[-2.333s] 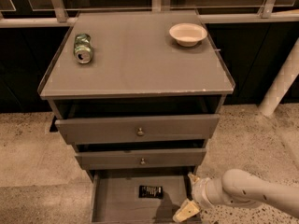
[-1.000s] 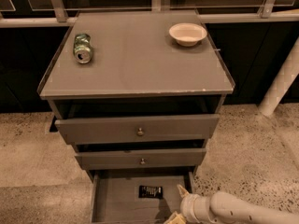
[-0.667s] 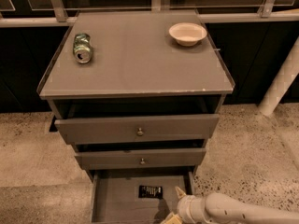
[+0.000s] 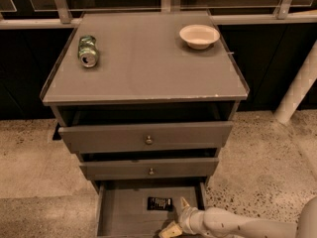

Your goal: Pick rxbar chocolate from bottom drawer and place on counter

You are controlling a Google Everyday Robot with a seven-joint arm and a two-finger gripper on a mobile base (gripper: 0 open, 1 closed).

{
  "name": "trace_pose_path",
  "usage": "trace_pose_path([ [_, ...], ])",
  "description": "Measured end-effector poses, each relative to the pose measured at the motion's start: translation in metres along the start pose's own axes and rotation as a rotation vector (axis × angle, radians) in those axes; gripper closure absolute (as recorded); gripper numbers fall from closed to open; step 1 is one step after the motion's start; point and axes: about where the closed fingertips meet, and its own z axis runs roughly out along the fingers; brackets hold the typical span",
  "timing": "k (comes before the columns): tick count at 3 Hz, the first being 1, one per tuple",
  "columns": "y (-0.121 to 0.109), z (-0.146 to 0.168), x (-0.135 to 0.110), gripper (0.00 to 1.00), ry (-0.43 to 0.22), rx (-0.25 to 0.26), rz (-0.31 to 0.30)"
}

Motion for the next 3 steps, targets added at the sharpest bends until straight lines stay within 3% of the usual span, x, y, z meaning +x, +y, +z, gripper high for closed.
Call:
trace_pose_path([
  [2, -0.008, 0.040, -0.001, 0.00, 0.003, -0.007, -0.054],
  [3, -0.037, 0.085, -0.007, 0.00, -0.015, 0.022, -0.079],
])
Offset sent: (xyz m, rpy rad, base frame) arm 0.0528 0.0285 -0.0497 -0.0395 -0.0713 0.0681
